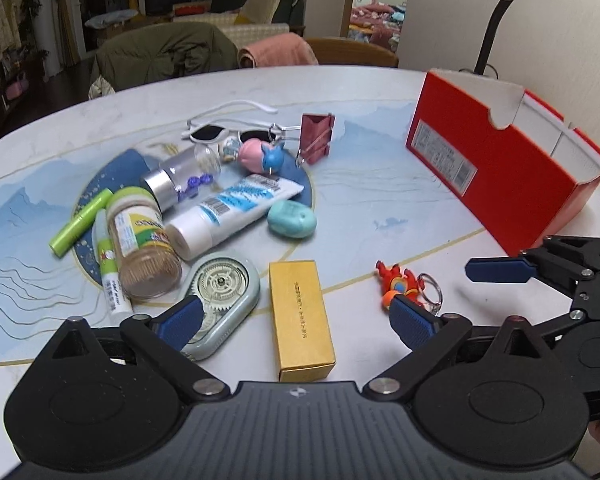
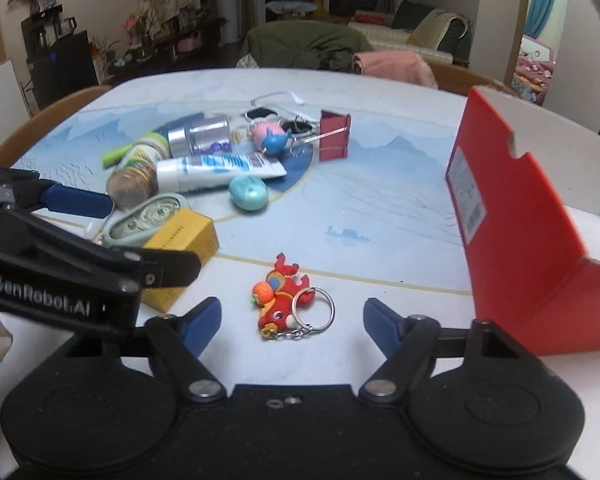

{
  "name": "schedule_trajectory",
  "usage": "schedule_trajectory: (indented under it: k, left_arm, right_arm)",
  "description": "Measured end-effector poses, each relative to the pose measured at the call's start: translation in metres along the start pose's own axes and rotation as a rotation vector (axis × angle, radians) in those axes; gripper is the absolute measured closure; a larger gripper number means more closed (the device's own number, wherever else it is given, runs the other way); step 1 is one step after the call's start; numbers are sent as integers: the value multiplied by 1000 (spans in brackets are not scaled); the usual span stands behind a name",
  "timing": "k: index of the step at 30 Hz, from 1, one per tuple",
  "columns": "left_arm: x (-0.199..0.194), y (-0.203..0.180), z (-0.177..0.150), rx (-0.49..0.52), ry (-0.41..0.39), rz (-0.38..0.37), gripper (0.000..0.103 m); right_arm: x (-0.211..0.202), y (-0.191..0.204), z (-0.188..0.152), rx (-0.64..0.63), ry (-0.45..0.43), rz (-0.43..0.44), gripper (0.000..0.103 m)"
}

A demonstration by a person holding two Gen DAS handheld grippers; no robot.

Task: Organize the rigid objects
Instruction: 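Grasp the small yellow box with the left tool while the right tool grasps the red dragon keychain, then carry the yellow box and red keychain with both tools into the shoebox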

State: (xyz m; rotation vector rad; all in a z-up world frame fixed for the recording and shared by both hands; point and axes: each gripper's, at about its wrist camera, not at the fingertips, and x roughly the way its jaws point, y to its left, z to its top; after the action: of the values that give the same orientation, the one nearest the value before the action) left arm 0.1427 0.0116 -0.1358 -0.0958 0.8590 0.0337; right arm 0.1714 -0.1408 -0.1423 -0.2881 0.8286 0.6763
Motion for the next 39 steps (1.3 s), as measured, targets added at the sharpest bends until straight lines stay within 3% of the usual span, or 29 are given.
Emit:
schedule_trajectory:
  k: [2, 8, 15, 22, 26, 39]
  left_arm:
    - [3, -1, 0, 3, 6, 2, 9]
    - [13, -2, -1, 15, 36, 9, 31]
    - [16, -6, -1, 34, 43, 13, 51]
    - [15, -5, -4, 45, 43, 20, 70]
    - [14, -7, -5, 59, 38, 28, 73]
    - [-3, -16, -4, 50, 34, 7, 74]
  right_arm:
    - [6, -1, -1, -14, 12, 12, 35]
    - [16, -1, 0, -42, 31, 41, 45]
    - [22, 0, 1, -81, 31, 34, 47]
    - [21, 1, 3, -91, 26, 34, 69]
    - [18, 3, 1, -108, 23, 24, 77]
    - [-7, -11, -3, -35, 13, 41, 78]
